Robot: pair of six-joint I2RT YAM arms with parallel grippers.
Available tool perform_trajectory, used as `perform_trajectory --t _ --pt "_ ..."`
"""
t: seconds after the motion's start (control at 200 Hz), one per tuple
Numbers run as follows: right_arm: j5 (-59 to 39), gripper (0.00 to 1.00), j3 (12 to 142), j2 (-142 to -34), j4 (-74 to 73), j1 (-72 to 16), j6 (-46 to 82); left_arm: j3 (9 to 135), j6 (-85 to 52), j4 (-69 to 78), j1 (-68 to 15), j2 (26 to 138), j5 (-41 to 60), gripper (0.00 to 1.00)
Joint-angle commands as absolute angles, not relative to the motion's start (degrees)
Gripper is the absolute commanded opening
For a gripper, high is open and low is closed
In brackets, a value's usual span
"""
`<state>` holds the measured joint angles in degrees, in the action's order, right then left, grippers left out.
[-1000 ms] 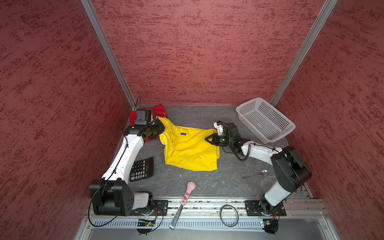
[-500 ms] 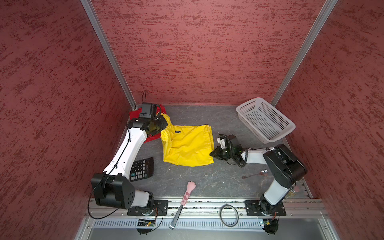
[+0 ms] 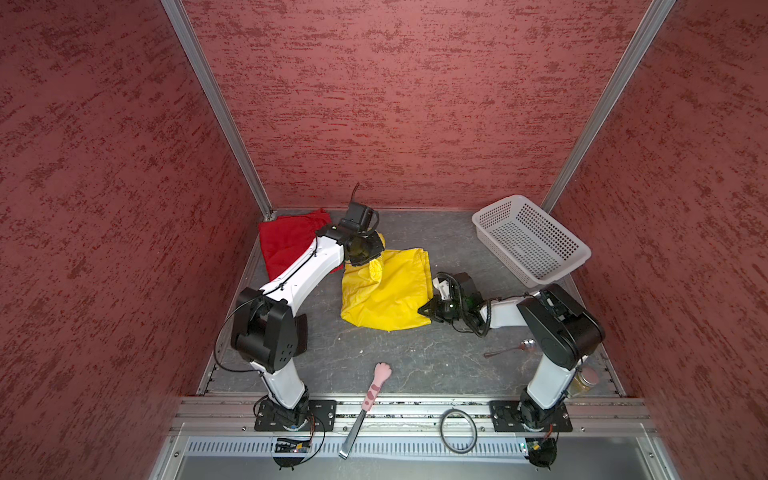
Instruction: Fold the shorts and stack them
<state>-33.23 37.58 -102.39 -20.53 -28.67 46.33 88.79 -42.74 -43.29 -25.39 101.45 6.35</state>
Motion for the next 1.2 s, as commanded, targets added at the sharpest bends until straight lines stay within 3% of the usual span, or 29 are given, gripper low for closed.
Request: perform_trajectory --t 0.0,0.16,0.225,0.381,0.481,0.681,0.972,1.037,1.117,1.192 --pt "-32.2 0.09 35.9 -104.4 -21.7 -28.6 47.1 92.6 -45.0 -39.9 -28.3 105.9 7.4 0.05" --pt "-31.6 0.09 35.7 -105.3 -22.4 -28.5 46.7 96.9 -46.0 -39.0 -31.0 113.2 9.9 0.06" --pt "-31.5 0.08 35.8 -105.7 -22.7 -28.5 46.7 98.7 -45.8 -39.7 -31.9 115.4 9.6 0.13" --pt "-31.4 0.08 35.9 -106.8 -23.6 -28.6 46.9 99.1 -46.2 -36.9 -33.1 117.3 12.4 0.73" --pt "-31.3 0.07 35.4 -106.8 -23.4 -28.4 46.9 96.7 -47.0 -31.2 -33.5 116.7 16.9 1.00" --pt "-28.4 0.06 31.7 -97.3 -16.1 -27.0 44.5 91.3 -48.2 -24.1 -32.6 111.2 21.9 1.00" --pt "-18.5 0.11 33.1 -78.4 7.2 -23.0 35.8 81.0 -42.9 -25.9 -22.9 95.1 17.4 0.78" --pt "-16.1 0.14 36.0 -76.3 11.0 -22.4 34.3 77.4 -41.8 -27.3 -19.9 92.2 17.1 0.78" --pt "-13.7 0.21 40.1 -75.8 14.3 -21.8 32.8 72.3 -40.6 -27.9 -17.2 89.0 16.9 0.91" --pt "-12.9 0.24 43.2 -76.8 14.6 -21.4 32.8 67.4 -39.4 -27.8 -15.9 86.6 16.5 0.94"
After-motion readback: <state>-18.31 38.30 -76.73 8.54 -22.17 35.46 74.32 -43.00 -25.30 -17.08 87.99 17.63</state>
